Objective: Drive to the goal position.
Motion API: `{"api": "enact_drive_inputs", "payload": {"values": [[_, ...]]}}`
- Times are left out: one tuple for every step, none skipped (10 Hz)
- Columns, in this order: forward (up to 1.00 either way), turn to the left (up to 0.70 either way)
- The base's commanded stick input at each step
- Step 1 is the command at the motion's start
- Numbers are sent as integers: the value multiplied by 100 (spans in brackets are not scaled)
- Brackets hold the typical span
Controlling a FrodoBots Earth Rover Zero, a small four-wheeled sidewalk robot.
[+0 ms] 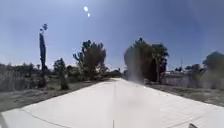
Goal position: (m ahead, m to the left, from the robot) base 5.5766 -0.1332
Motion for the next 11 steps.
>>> {"api": "enact_drive_inputs", "payload": {"values": [[70,0],[70,0],[70,0],[70,0],[70,0],[70,0],[70,0],[70,0],[70,0],[70,0],[70,0]]}}
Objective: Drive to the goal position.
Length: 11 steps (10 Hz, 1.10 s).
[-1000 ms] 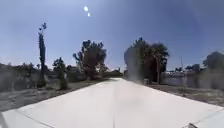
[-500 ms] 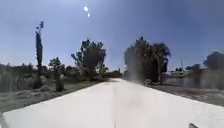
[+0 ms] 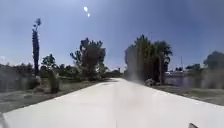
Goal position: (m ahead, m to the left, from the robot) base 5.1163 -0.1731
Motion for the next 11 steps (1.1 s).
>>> {"api": "enact_drive_inputs", "payload": {"values": [[70,0],[70,0],[70,0],[70,0],[70,0],[70,0],[70,0],[70,0],[70,0],[70,0],[70,0]]}}
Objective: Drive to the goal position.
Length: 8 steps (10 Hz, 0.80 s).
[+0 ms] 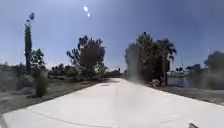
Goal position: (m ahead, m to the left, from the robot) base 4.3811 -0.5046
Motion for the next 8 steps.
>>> {"api": "enact_drive_inputs", "payload": {"values": [[70,0],[70,0],[70,0],[70,0],[70,0],[70,0],[70,0],[70,0]]}}
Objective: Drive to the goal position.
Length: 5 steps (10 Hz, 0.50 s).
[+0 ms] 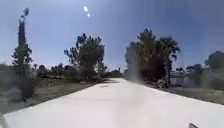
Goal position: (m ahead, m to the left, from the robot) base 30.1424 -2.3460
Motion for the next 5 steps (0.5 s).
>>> {"api": "enact_drive_inputs", "payload": {"values": [[70,0],[70,0],[70,0],[70,0],[70,0]]}}
